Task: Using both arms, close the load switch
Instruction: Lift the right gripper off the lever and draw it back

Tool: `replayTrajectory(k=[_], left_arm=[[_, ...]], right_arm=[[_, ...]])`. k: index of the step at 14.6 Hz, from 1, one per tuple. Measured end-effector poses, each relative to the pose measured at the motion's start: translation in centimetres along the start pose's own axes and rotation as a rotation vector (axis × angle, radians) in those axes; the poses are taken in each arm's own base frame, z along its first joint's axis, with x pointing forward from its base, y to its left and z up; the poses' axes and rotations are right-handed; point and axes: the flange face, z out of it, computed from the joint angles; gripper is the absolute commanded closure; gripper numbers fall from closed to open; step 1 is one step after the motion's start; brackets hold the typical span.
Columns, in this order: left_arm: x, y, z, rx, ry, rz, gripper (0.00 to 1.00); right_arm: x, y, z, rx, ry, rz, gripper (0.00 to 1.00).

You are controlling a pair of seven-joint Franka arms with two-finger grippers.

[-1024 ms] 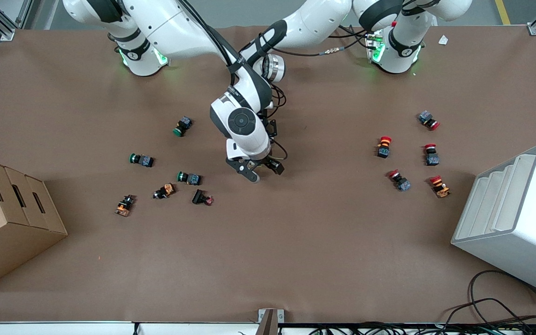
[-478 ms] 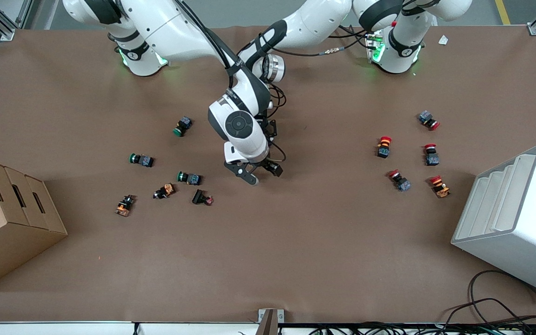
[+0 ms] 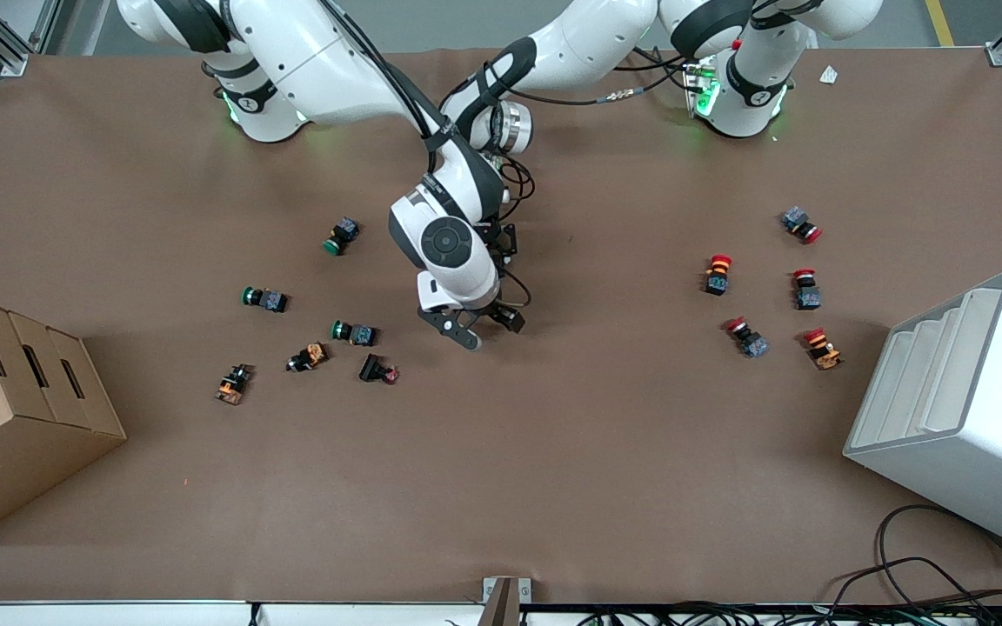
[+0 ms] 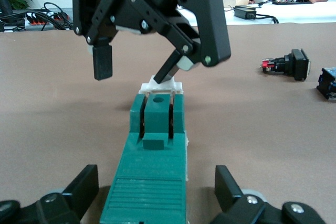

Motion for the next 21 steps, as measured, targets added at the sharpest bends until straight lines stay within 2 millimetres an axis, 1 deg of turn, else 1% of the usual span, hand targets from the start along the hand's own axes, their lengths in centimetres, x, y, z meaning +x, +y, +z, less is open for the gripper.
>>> replayTrajectory(k=[1, 7, 10, 12, 15, 16, 18, 20, 21], left_arm=[[0.0, 0.0, 0.0, 0.0, 0.0, 0.0, 0.01], [0.0, 0.0, 0.0, 0.0, 0.0, 0.003, 0.01], [0.2, 0.1, 0.0, 0.001, 0.004, 0.056, 0.01], [0.4, 0.3, 0.0, 0.003, -0.001, 0.072, 0.01], [0.7, 0.7, -0.1, 0.035, -0.029, 0.046, 0.01], [0.8, 0.8, -0.1, 0.042, -0.036, 0.041, 0.01], [0.9, 0.9, -0.2, 0.05, -0.044, 0.033, 0.01], [1.0, 1.0, -0.2, 0.062, -0.056, 0.02, 0.0], [1.3, 1.2, -0.2, 0.075, -0.068, 0.006, 0.0]], right_arm=[[0.0, 0.0, 0.2, 0.0, 0.0, -0.001, 0.0], [0.5, -0.2, -0.1, 0.015, 0.007, -0.008, 0.0], [1.0, -0.3, -0.3, 0.017, 0.023, -0.019, 0.0], [2.6, 0.0, -0.7, 0.011, 0.036, -0.032, 0.0], [6.1, 1.2, -1.5, -0.045, 0.021, -0.073, 0.0], [7.1, 1.5, -2.2, -0.069, 0.02, -0.097, 0.0], [9.0, 2.4, -5.0, -0.121, 0.015, -0.164, 0.0], [11.4, 3.8, -9.1, -0.162, 0.001, -0.24, 0.0], [13.1, 4.8, -11.6, -0.167, -0.008, -0.283, 0.0]])
